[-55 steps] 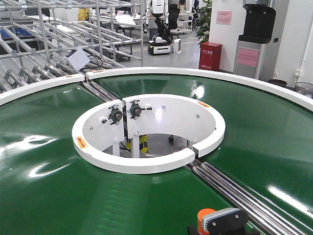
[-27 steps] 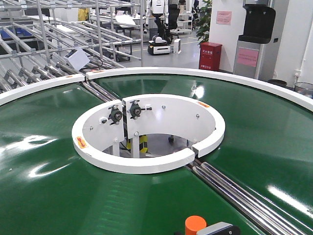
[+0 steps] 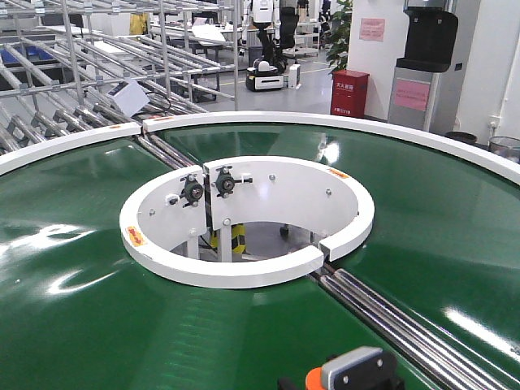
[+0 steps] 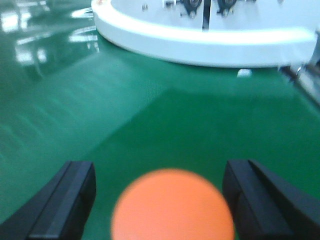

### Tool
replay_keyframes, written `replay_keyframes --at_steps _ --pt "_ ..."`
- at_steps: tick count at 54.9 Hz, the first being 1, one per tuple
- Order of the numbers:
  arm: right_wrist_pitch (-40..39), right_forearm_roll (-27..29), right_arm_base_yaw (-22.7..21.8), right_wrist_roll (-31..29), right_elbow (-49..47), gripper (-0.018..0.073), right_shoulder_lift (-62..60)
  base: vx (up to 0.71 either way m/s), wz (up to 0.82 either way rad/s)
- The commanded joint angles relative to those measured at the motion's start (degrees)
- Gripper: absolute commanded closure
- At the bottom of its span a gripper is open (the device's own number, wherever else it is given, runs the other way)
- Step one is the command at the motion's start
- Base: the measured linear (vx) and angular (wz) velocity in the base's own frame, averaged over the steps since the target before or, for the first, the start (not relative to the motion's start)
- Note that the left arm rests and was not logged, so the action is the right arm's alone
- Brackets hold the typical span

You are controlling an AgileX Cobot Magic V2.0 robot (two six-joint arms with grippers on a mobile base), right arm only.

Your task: Grab orange capacitor from left shelf to right conveyor

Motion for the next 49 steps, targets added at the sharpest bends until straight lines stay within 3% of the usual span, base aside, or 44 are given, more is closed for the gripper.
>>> replay_keyframes --at_steps 1,4,5,9,22,34,49 --pt "3.0 0.0 -0.1 -3.1 -0.8 -0.0029 -9.7 0.00 0.00" --pt "7.2 0.0 -0.1 -3.1 -0.8 -0.0029 -14.9 0.00 0.00" --pt "17.9 0.0 -0.1 -3.1 -0.8 -0.0016 -33.4 0.00 0.00" --pt "24.9 -0.4 -0.1 -3.1 -0.8 -0.0006 -42.3 0.00 0.00" --pt "57.8 -0.4 -0.1 -3.1 -0.8 0.0005 -67.8 0.00 0.00" --pt "69.6 -0.4 -0.1 -3.1 -0.8 0.0005 -81.9 0.00 0.00" --pt "75.5 0.0 -0.1 -3.0 -0.8 0.0005 -85.0 0.00 0.00"
